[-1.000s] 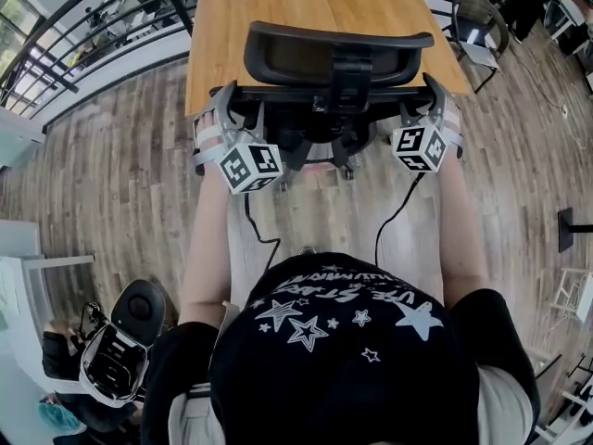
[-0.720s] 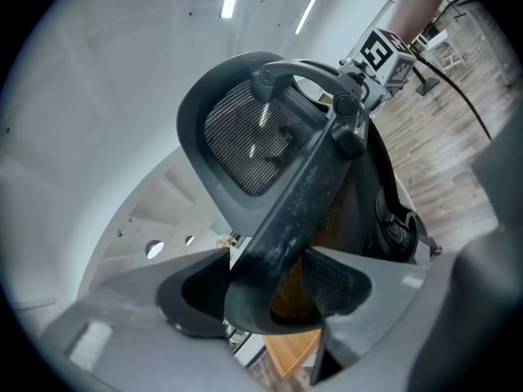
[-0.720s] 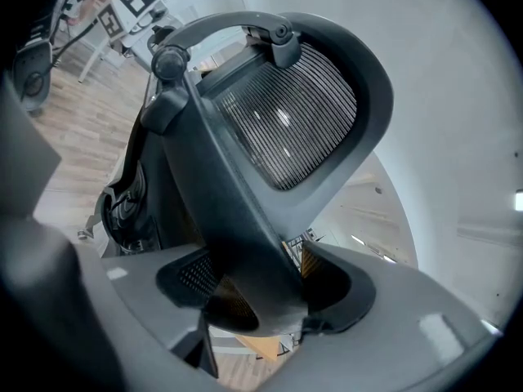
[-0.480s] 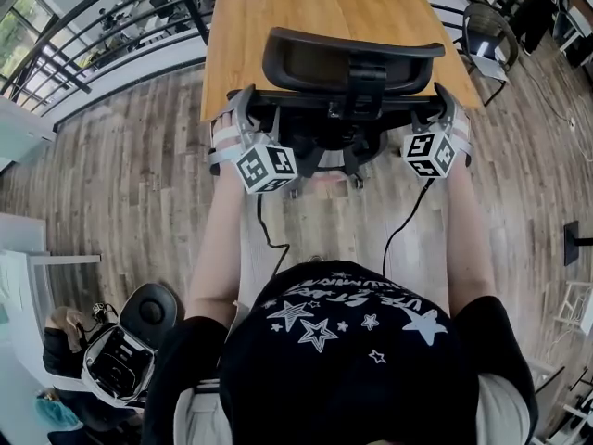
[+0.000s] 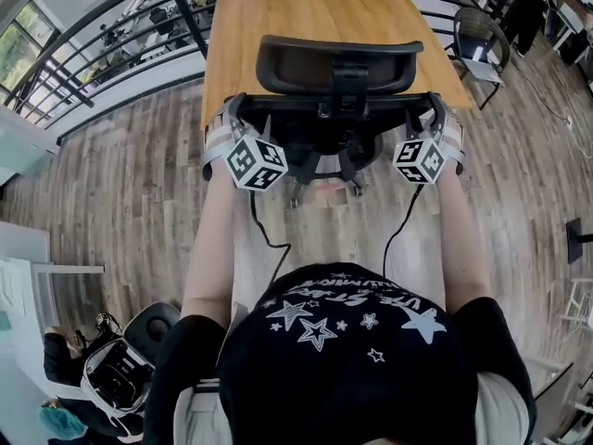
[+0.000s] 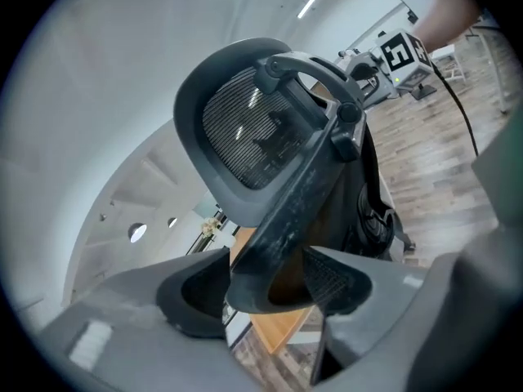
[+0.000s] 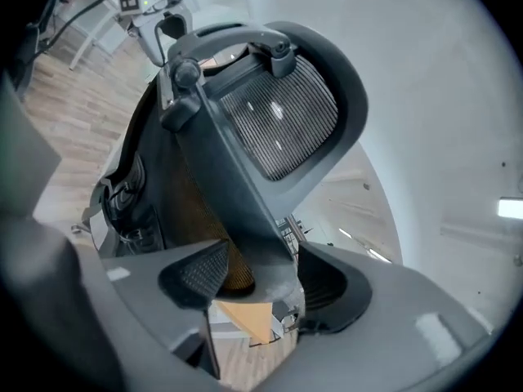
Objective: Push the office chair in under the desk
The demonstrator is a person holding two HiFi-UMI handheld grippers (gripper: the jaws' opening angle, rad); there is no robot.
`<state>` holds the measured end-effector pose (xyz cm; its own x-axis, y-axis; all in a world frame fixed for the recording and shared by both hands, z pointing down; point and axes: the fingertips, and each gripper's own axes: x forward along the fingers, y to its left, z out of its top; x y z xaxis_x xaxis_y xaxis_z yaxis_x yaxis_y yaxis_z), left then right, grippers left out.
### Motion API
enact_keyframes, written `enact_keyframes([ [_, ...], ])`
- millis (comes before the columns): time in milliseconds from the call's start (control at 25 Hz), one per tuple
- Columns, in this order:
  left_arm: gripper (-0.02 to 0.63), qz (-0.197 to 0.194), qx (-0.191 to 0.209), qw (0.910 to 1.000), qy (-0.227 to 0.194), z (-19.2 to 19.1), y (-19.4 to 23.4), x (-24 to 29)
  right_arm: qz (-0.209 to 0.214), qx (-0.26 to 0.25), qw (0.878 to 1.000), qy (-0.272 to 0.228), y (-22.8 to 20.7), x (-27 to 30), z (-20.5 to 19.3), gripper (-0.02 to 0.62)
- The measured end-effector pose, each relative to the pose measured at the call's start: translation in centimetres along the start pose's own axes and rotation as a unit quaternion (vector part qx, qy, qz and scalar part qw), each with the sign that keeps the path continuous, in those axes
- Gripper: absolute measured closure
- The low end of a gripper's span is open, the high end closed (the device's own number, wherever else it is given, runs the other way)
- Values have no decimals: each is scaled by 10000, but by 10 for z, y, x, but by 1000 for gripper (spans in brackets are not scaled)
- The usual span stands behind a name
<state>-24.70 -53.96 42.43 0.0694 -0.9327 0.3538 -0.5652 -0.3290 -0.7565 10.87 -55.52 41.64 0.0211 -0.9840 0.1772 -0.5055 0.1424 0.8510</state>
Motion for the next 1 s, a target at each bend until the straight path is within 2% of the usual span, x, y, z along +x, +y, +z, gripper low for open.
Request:
enact_keyframes([
  [200, 328, -18, -635, 9980, -21, -3, -9, -26, 76, 385, 9991, -143, 1, -26, -2, 329],
  [360, 330, 40, -885, 9959, -185, 9, -18, -54, 125, 641, 9972, -364, -2, -51, 10, 354],
  [560, 345, -127, -1648, 9851, -469, 24, -35, -82, 160, 927, 9931, -699, -7, -81, 29, 407],
  [680, 401, -24, -1513, 9875, -451, 33, -43, -104, 229, 1120, 9894, -899, -13, -103, 39, 427],
  [760, 473, 132, -1379, 9893, -466, 40, -47, -118, 272, 1222, 9868, -1025, -16, -116, 45, 447],
  [800, 502, 153, -1375, 9893, -472, 42, -51, -124, 287, 1248, 9858, -1082, -17, -123, 46, 463],
  [960, 546, 93, -1463, 9882, -449, 46, -70, -145, 257, 1199, 9842, -1279, -20, -151, 50, 566],
  [1000, 574, 122, -1459, 9883, -432, 46, -73, -149, 273, 1154, 9844, -1302, -20, -158, 50, 575],
])
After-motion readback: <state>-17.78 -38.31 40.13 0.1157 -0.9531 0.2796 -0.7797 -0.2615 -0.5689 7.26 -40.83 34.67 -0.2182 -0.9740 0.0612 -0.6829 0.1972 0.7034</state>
